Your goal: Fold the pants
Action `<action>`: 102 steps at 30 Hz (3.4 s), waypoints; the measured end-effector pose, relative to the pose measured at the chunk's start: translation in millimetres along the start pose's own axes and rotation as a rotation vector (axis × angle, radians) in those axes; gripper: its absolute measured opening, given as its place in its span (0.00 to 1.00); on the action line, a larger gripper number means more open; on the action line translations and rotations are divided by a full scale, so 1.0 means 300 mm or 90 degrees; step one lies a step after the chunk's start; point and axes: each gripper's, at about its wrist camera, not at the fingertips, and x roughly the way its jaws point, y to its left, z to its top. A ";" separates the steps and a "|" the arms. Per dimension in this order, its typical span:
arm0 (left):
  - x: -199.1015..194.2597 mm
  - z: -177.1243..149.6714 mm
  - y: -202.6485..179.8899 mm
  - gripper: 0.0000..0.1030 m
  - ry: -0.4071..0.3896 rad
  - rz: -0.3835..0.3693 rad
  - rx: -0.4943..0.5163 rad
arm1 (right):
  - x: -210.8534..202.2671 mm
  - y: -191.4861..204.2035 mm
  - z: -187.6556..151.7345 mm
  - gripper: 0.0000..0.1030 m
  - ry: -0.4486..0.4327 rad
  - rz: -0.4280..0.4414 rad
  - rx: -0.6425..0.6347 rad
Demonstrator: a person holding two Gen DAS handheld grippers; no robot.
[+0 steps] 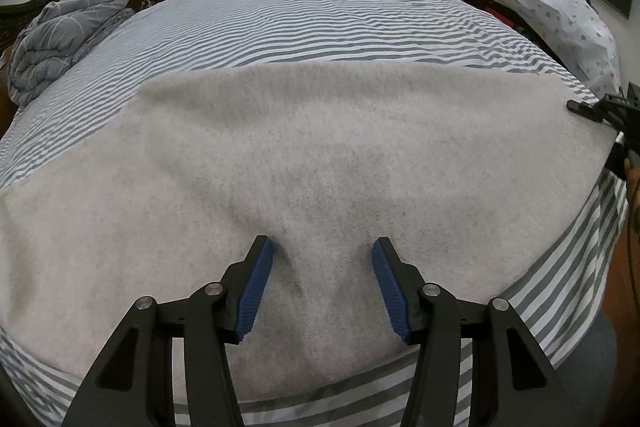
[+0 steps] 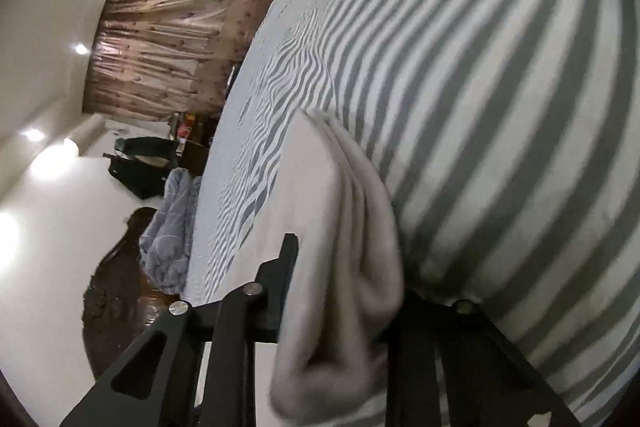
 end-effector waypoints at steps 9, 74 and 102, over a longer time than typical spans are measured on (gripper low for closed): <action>0.007 -0.001 0.015 0.54 -0.006 -0.019 -0.009 | -0.049 0.170 0.010 0.15 0.001 -0.005 -0.060; -0.149 -0.136 0.682 0.56 0.066 -0.289 -0.336 | 0.373 0.805 -1.070 0.52 0.308 -0.020 -0.352; -0.144 -0.061 0.530 0.21 0.063 -0.239 -0.367 | 0.170 0.531 -0.699 0.08 0.148 -0.021 -0.133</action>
